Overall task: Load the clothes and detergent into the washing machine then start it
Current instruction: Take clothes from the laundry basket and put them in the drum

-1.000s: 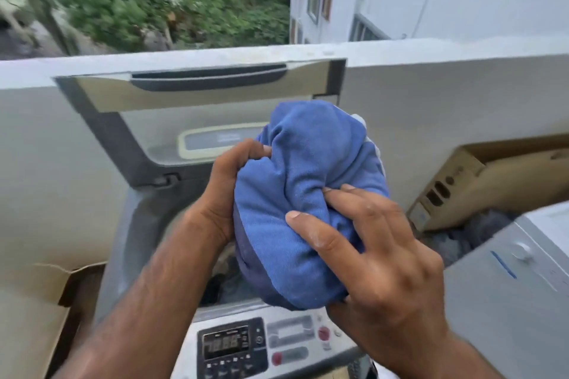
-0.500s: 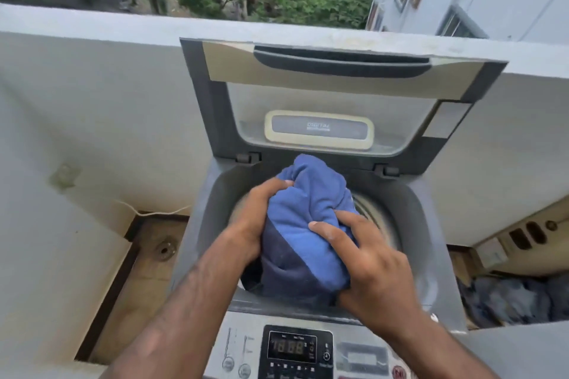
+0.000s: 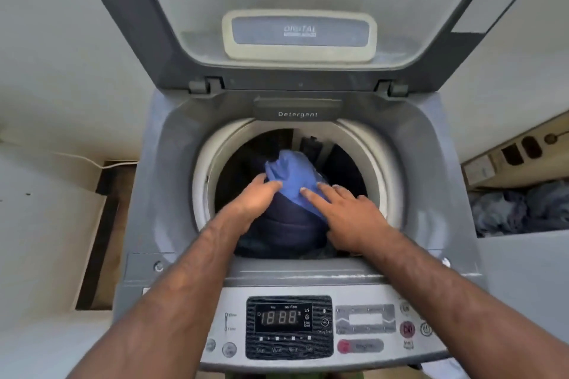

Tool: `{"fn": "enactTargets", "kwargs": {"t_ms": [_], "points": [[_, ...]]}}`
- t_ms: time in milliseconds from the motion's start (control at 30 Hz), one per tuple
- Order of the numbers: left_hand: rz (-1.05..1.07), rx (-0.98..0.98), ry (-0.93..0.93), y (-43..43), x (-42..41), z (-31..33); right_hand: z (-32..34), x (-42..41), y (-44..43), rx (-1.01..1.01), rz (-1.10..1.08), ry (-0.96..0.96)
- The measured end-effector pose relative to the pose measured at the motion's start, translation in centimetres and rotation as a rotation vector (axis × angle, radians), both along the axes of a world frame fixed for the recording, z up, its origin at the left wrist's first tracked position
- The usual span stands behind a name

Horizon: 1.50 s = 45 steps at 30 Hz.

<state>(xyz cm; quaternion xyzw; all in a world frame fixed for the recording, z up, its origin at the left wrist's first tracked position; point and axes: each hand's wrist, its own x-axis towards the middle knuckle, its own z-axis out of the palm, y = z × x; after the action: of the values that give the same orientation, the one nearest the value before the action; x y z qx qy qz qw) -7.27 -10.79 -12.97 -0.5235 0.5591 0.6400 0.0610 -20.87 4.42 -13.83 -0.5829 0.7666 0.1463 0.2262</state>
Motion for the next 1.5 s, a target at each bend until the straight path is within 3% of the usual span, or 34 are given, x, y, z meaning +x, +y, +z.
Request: {"fn": "enactTargets", "kwargs": {"t_ms": [267,600,1133,1300,1500], "points": [[-0.272,-0.060,-0.120,1.3,0.1,1.0,0.3,0.4,-0.7,0.109,0.026,-0.062],[-0.442,-0.243,-0.057,4.3,-2.6,6.2,6.2,0.0,2.9,-0.129,-0.096,-0.103],[-0.971,-0.643,0.256,24.2,-15.7,19.7,18.6,-7.2,25.7,-0.510,-0.509,0.096],[-1.080,-0.591,0.276,31.8,-20.0,18.7,17.5,-9.4,33.3,-0.528,-0.650,0.082],[-1.188,-0.391,0.181,40.7,-23.1,11.7,11.4,-11.4,42.5,-0.399,-0.809,-0.009]]}}
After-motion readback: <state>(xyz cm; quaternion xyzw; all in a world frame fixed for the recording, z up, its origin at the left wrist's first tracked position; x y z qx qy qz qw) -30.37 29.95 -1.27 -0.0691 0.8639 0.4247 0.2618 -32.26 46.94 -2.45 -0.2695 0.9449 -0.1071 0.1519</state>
